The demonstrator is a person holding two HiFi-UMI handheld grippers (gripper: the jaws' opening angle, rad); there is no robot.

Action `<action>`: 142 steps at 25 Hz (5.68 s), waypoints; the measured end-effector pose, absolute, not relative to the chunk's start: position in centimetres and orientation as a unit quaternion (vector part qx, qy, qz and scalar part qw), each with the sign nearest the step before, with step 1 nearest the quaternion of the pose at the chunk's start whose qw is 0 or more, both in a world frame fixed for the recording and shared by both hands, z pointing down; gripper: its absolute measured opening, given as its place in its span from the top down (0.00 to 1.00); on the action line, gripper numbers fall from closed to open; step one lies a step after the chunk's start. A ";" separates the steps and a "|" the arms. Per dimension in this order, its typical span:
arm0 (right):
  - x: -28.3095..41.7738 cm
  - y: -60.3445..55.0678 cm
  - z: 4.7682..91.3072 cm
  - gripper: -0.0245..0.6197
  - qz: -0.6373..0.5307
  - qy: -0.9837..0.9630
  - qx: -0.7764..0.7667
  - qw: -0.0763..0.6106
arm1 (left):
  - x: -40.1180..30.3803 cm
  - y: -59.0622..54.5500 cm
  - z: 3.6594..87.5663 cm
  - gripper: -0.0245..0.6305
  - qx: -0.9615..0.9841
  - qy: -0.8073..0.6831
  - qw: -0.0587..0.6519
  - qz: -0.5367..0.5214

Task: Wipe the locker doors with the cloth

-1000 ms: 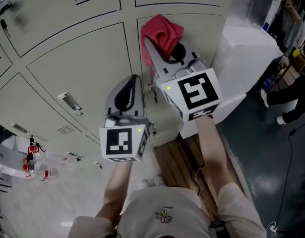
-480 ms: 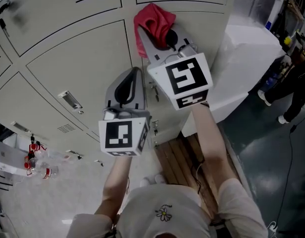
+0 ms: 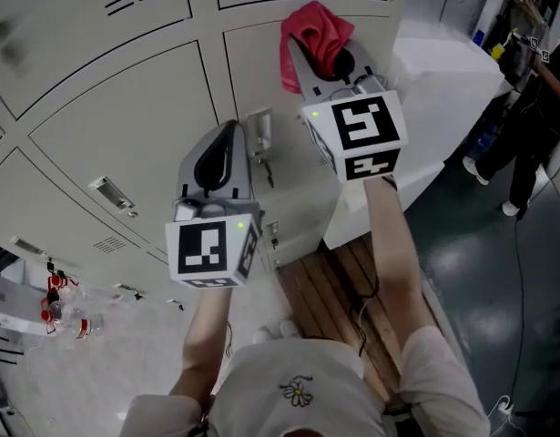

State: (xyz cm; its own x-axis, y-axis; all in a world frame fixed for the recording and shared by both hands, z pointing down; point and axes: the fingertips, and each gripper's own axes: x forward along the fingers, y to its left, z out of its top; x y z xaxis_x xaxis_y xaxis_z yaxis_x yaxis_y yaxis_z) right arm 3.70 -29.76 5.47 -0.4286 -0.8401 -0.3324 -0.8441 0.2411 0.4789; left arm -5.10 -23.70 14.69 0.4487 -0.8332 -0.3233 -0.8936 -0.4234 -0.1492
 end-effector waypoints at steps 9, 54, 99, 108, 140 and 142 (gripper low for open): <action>15.2 -33.0 5.5 0.91 0.289 0.718 -0.632 -0.034 | -3.6 -24.3 14.5 0.94 -0.841 0.509 0.152 0.102; -3.9 -26.2 9.7 0.91 0.320 0.814 -0.484 0.008 | -9.3 -22.8 13.9 0.94 -0.814 0.550 0.165 0.091; 19.2 -34.6 11.1 0.91 0.279 0.650 -0.700 -0.097 | -6.0 -24.0 15.0 0.94 -0.830 0.529 0.146 0.096; 20.1 -34.9 11.1 0.91 0.278 0.644 -0.705 -0.105 | -6.3 -23.4 14.9 0.94 -0.827 0.533 0.150 0.096; -5.1 -26.6 20.5 0.91 0.314 0.819 -0.476 -0.058 | -11.6 -22.6 19.0 0.94 -0.799 0.586 0.111 0.079; -5.3 -26.9 20.6 0.91 0.316 0.817 -0.477 -0.062 | -11.6 -22.7 19.3 0.94 -0.800 0.586 0.108 0.078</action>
